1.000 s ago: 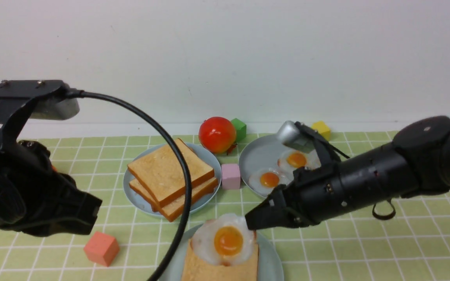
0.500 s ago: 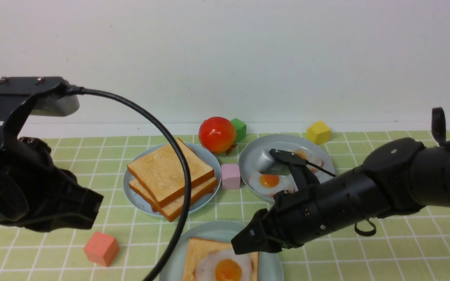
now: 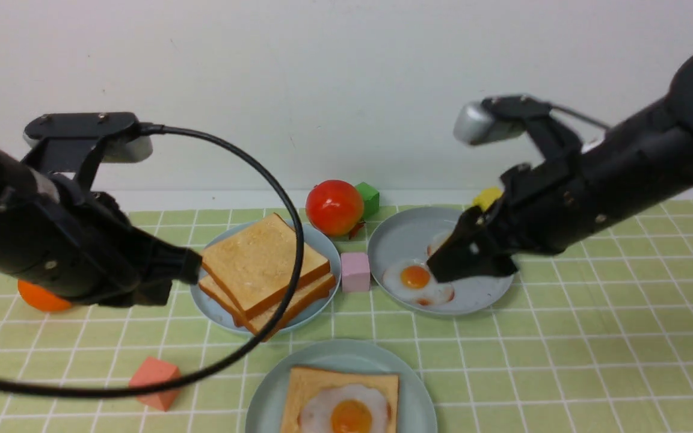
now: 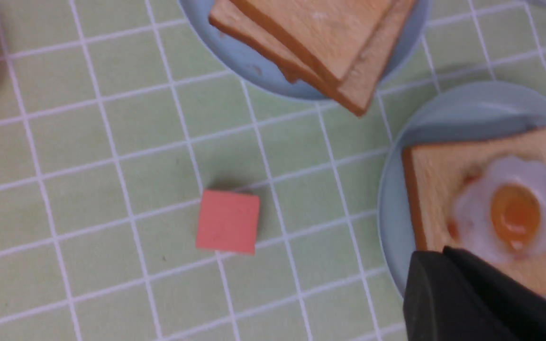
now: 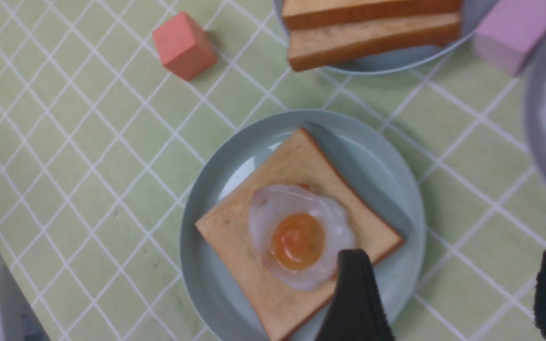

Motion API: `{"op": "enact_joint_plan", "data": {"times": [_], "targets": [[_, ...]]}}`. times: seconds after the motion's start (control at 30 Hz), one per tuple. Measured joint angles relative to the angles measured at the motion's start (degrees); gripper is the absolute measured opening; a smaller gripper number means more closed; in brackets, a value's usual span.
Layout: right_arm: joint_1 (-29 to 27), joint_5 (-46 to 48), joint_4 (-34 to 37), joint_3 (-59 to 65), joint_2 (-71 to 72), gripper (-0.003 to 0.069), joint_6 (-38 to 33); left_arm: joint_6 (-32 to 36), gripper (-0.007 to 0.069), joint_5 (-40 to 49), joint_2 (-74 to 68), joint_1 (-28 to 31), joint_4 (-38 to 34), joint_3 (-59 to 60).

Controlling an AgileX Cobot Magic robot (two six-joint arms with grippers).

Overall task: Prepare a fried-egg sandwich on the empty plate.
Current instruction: Use the left arm to grab a slice of bread

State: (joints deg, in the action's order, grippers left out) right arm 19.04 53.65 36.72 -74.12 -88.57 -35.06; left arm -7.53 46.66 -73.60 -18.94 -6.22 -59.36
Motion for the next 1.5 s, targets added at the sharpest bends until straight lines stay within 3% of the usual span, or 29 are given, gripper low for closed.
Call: {"op": "enact_joint_plan", "data": {"times": [0.03,0.17,0.33,0.4,0.57,0.73,0.9,1.13,1.5], "targets": [[-0.1,2.4,-4.8,-2.1,2.9,0.0487,5.5,-3.1,0.0018,-3.8,-2.5,0.0,1.2,0.0],[-0.1,4.8,-12.8,-2.7,10.6,0.0466,14.1,-7.4,0.0020,-7.1,-8.8,1.9,0.3,-1.5],[-0.1,5.4,-14.6,1.6,19.6,0.0459,16.5,-7.7,0.0022,-5.7,-16.1,8.7,-9.3,-5.2],[-0.1,5.2,-14.5,6.5,25.2,0.0458,16.6,-6.4,0.0035,-5.9,-20.2,12.6,-18.2,-6.1],[-0.1,3.9,-14.4,15.2,32.8,0.0458,16.6,0.2,0.0114,-7.7,-26.2,14.4,-31.6,-6.2],[-0.1,2.7,-14.3,19.5,36.3,0.0458,16.8,6.3,0.0233,-11.8,-31.4,14.4,-39.0,-6.3],[-0.1,3.2,-12.4,20.2,36.7,0.0458,16.8,10.9,0.0273,-15.3,-35.1,14.4,-44.9,-6.3],[-0.1,3.5,-11.5,20.2,36.7,0.0458,16.8,17.8,0.0210,-15.4,-36.3,14.6,-49.2,-6.3],[-0.1,4.5,-10.1,20.2,36.7,0.0458,16.8,24.2,0.0040,-8.6,-33.2,14.6,-45.9,-6.4]]}}
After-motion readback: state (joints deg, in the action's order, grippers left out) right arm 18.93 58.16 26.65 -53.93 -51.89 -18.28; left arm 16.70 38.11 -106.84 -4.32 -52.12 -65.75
